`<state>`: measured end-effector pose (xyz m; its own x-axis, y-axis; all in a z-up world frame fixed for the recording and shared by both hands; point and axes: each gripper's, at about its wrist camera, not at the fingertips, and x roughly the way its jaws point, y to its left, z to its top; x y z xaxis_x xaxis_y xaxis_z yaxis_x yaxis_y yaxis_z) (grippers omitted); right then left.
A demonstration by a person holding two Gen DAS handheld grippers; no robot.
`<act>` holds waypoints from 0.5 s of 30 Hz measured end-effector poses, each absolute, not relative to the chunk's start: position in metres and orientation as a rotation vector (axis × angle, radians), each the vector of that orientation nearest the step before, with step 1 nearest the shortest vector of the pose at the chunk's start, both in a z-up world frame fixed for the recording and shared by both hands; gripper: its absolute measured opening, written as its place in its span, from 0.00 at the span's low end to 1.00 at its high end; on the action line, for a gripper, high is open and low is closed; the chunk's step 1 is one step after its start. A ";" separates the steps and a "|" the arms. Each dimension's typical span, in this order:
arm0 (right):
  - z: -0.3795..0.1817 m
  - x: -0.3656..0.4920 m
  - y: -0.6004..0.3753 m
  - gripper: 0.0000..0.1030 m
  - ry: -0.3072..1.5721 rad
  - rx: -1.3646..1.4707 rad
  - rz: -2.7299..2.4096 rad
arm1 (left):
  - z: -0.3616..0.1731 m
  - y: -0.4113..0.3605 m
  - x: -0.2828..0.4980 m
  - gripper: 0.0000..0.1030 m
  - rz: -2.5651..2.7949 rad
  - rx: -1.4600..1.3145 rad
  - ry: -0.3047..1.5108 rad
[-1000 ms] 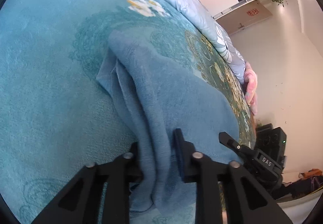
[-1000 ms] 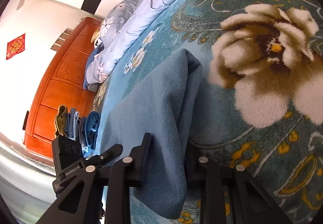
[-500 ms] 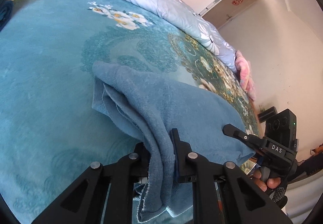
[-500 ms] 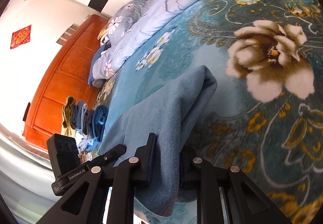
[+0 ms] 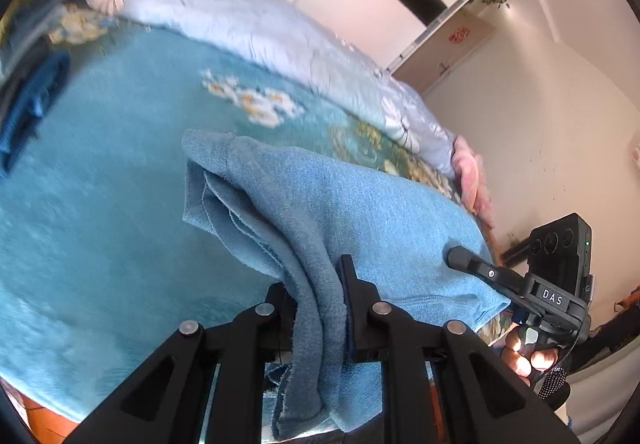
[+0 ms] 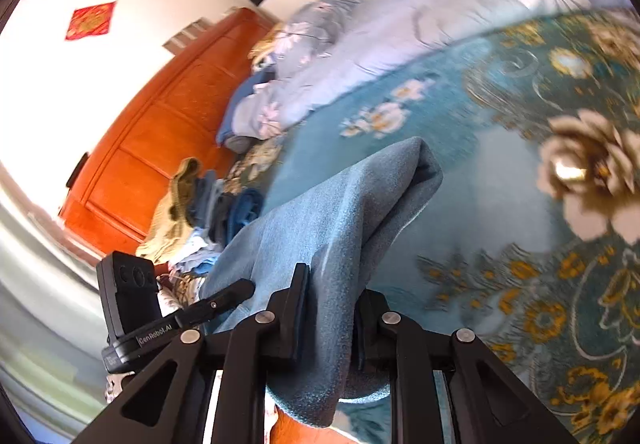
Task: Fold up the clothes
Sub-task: 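Grasp the folded blue shirt with both grippers and lift it, then carry the lifted shirt with both grippers toward the clothes stack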
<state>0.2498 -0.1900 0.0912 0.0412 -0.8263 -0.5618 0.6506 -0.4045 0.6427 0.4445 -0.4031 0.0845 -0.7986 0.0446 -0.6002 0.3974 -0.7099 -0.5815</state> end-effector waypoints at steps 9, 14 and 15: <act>0.139 0.285 -0.216 0.19 -0.167 1.039 -1.587 | 0.134 -0.416 0.489 0.16 -2.594 0.759 0.994; 0.165 0.306 -0.232 0.19 -0.133 0.986 -1.568 | 0.160 -0.427 0.513 0.16 -2.605 0.703 0.967; 0.169 0.309 -0.235 0.19 -0.133 0.978 -1.563 | 0.165 -0.430 0.518 0.16 -2.608 0.694 0.960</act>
